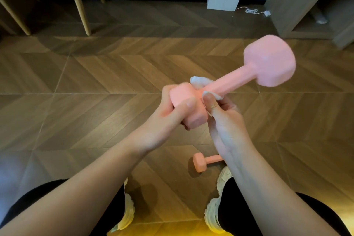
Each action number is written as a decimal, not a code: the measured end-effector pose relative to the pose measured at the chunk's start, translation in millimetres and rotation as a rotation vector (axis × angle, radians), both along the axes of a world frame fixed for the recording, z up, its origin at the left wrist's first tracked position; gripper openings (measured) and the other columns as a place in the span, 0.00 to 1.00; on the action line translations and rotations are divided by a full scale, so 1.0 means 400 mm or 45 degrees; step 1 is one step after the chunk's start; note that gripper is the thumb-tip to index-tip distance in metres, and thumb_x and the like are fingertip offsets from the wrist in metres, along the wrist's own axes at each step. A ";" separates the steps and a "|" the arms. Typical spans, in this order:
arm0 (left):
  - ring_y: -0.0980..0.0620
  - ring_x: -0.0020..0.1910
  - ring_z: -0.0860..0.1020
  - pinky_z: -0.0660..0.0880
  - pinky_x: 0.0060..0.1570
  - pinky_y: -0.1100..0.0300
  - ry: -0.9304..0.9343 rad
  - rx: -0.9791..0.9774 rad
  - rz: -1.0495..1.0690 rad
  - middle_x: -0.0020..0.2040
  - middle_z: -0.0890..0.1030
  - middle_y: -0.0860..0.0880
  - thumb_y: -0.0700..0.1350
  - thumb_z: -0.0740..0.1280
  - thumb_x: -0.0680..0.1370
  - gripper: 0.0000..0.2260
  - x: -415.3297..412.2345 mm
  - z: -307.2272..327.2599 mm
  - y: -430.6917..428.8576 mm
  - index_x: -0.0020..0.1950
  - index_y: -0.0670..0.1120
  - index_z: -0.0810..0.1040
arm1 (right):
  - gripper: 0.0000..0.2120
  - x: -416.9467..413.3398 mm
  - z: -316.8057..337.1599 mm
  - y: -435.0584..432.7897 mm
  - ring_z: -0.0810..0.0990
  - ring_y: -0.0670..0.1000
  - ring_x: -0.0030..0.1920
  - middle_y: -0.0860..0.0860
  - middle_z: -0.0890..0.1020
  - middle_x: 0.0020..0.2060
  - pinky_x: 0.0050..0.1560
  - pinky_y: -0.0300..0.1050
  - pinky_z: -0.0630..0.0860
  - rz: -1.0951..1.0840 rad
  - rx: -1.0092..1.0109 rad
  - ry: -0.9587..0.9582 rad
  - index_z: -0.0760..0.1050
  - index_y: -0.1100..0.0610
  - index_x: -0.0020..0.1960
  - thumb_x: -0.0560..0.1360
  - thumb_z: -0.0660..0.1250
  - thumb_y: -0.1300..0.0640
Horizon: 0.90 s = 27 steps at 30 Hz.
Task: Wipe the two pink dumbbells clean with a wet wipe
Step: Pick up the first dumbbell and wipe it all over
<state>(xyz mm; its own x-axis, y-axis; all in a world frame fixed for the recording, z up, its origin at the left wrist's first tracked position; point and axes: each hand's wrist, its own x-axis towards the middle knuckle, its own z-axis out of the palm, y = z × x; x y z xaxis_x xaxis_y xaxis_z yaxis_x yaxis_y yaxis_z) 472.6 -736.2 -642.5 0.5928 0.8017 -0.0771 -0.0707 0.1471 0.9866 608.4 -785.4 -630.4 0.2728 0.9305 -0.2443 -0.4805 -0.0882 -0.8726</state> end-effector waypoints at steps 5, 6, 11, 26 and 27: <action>0.64 0.58 0.73 0.75 0.53 0.64 0.112 0.539 -0.022 0.62 0.66 0.58 0.53 0.69 0.74 0.30 -0.004 -0.021 -0.015 0.69 0.54 0.55 | 0.18 0.000 0.003 0.004 0.80 0.47 0.57 0.46 0.86 0.51 0.68 0.51 0.72 -0.041 -0.057 -0.002 0.86 0.47 0.49 0.60 0.78 0.44; 0.62 0.59 0.75 0.77 0.52 0.62 0.081 0.441 -0.019 0.62 0.69 0.60 0.53 0.69 0.75 0.28 0.000 -0.012 -0.012 0.69 0.56 0.57 | 0.16 0.006 0.004 0.006 0.81 0.46 0.56 0.46 0.86 0.49 0.66 0.49 0.73 -0.062 -0.054 -0.016 0.87 0.47 0.47 0.61 0.78 0.45; 0.40 0.54 0.83 0.82 0.41 0.52 -0.071 -0.685 -0.221 0.63 0.80 0.41 0.66 0.57 0.75 0.29 -0.007 0.032 0.032 0.72 0.54 0.71 | 0.13 0.045 -0.002 0.003 0.82 0.43 0.55 0.48 0.86 0.53 0.52 0.33 0.75 -0.023 0.082 -0.165 0.86 0.52 0.52 0.68 0.77 0.52; 0.41 0.57 0.81 0.82 0.52 0.48 -0.056 -0.678 -0.131 0.64 0.79 0.37 0.67 0.61 0.76 0.33 -0.007 0.046 0.042 0.71 0.44 0.71 | 0.10 0.051 -0.010 0.003 0.83 0.43 0.54 0.46 0.87 0.50 0.52 0.34 0.77 -0.072 0.036 -0.200 0.87 0.46 0.48 0.67 0.77 0.55; 0.39 0.55 0.82 0.82 0.51 0.49 -0.065 -0.756 -0.184 0.62 0.80 0.36 0.65 0.61 0.75 0.32 -0.011 0.048 0.041 0.70 0.44 0.73 | 0.11 0.049 -0.008 0.004 0.84 0.42 0.52 0.46 0.87 0.49 0.50 0.32 0.76 -0.039 0.040 -0.227 0.87 0.46 0.47 0.66 0.78 0.55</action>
